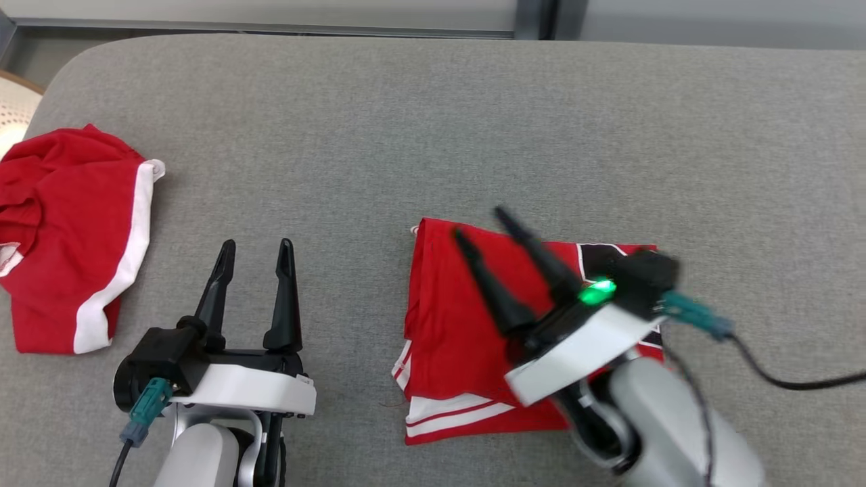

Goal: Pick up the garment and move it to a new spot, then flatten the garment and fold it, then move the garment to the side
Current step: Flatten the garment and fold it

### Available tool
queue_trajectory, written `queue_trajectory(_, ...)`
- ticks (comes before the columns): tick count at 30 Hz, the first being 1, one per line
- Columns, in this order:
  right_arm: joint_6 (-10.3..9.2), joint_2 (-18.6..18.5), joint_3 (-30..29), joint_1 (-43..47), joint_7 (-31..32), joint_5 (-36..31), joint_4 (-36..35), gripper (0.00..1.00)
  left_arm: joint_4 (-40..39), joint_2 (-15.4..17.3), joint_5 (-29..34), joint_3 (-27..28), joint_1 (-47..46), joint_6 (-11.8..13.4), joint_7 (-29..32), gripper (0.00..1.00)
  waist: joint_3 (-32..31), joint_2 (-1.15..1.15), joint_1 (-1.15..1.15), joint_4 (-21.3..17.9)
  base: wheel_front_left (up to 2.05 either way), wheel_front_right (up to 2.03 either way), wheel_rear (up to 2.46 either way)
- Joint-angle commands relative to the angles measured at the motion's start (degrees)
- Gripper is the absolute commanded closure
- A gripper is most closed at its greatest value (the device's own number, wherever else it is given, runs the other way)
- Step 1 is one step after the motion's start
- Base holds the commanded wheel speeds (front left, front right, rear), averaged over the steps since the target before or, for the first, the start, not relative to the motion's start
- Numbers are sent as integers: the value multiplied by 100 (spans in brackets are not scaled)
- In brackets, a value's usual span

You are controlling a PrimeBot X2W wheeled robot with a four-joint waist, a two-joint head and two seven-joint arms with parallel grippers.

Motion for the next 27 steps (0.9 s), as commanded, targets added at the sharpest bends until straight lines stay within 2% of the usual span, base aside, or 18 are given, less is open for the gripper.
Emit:
queue_trajectory(1,-1,-249,-277,41,-179,-159,-179,0,-11,18,42,46,-64,37,-10,0,-48,0,0,-100,0,0,0)
queue_trajectory(8,-1,-928,-1972,802,-299,-857,-888,0,-23,45,122,193,92,38,-10,0,-217,0,0,-349,0,0,0)
queue_trajectory(10,-1,-1027,-2481,1178,-198,-1003,-1077,0,8,72,141,211,151,14,-10,0,-298,0,0,-382,0,0,0)
queue_trajectory(11,-1,-1027,-2481,1178,-198,-1003,-1077,0,8,72,141,211,151,14,-10,0,-298,0,0,-382,0,0,0)
queue_trajectory(15,-1,-1146,-3305,1912,51,-1293,-1457,0,60,136,176,244,253,-17,-10,0,-497,0,0,-460,0,0,0)
queue_trajectory(19,-2,-1081,-3628,2406,296,-1495,-1824,0,86,196,157,299,390,-25,-10,0,-712,0,0,-548,0,0,0)
queue_trajectory(27,-2,-885,-3656,2981,629,-1637,-2167,0,153,441,109,328,831,-117,80,0,-1317,0,0,-626,0,0,0)
